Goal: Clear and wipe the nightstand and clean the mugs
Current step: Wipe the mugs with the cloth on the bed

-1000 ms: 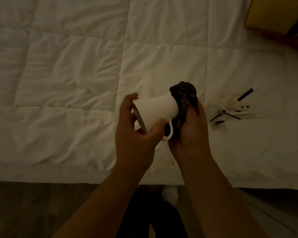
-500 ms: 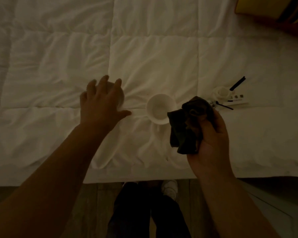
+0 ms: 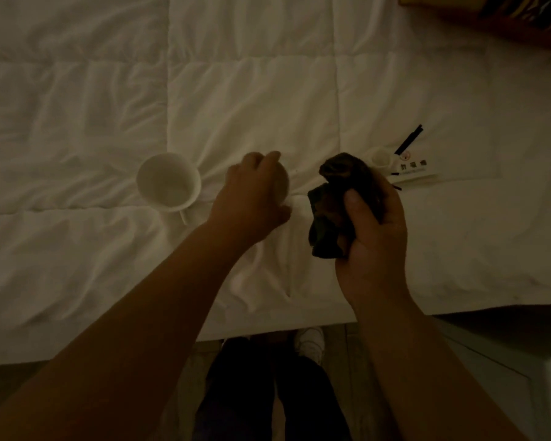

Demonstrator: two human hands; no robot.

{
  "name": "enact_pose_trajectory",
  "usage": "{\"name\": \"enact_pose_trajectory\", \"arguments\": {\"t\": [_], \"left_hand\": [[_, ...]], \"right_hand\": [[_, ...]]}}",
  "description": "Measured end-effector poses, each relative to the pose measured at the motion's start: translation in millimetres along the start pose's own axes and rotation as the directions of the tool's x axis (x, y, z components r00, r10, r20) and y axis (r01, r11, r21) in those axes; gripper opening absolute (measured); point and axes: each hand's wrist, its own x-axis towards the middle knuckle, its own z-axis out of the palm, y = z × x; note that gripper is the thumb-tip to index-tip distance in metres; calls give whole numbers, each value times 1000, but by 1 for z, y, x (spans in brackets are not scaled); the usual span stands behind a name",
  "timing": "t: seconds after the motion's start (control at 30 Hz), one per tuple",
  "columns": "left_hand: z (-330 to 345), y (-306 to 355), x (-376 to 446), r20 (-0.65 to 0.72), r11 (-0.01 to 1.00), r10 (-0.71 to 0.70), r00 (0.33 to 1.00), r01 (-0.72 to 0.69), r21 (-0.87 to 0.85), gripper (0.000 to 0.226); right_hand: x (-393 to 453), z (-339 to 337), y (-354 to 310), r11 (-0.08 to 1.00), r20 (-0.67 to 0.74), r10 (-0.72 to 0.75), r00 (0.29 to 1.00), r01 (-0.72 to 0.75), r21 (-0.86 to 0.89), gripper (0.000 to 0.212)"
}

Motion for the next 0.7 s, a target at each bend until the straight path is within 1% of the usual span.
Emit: {"name": "enact_pose_trajectory", "arguments": {"t": [0.03,0.07,0.1,0.13,0.17,0.2,0.23,0.27,0.3,0.33,0.37,0.43,0.47,0.53,0.6,0.63,0.7], "left_hand": [[-2,0,-2,-13,993,-43,999,42,-107,94],[-5,3,-6,-9,983,-38,999,35,-178,90],[-9,8,-10,7,975,24,1000,-22,-219,80],[-13,13,-15,26,957,109,994,-98,-274,66],[-16,18,-22,35,924,177,984,-154,-349,52],[-20,21,-29,31,881,224,974,-189,-433,48],[-23,23,-36,33,842,259,965,-209,-497,52],[-25,22,-42,35,825,281,959,-223,-518,64],[-27,20,-46,38,833,297,954,-240,-499,80],[-27,16,-49,42,844,312,949,-256,-472,94],[-28,13,-52,41,840,319,947,-262,-476,100],[-31,8,-56,26,775,299,954,-227,-590,98],[-31,7,-57,16,718,277,961,-196,-668,93],[-29,7,-61,6,573,237,972,-135,-808,82],[-23,7,-65,3,395,169,986,-65,-917,70],[-20,8,-66,8,304,127,992,-31,-952,64],[-12,13,-67,20,149,37,999,14,-989,54]], "right_hand": [[1,1,2,994,17,-41,999,42,-104,51],[1,2,5,964,56,-104,993,115,-242,50],[1,5,7,901,141,-167,976,209,-379,50],[1,7,9,814,252,-213,944,314,-488,50],[3,9,12,749,336,-221,915,380,-543,49],[6,12,11,740,363,-199,910,383,-553,46],[9,15,9,791,340,-148,929,317,-522,41],[14,16,6,863,301,-75,951,213,-458,34],[18,17,3,914,276,2,961,111,-390,27],[21,17,1,934,276,63,959,41,-354,23],[23,17,0,941,288,114,951,-10,-339,23],[24,17,-1,962,332,204,921,-126,-240,30],[24,16,-2,967,369,246,896,-198,-163,32],[24,17,-2,934,423,337,841,-356,-37,39],[23,19,-2,845,448,438,779,-526,90,49],[21,20,-2,797,453,468,759,-584,154,52],[19,23,1,736,454,467,759,-618,276,50]]}}
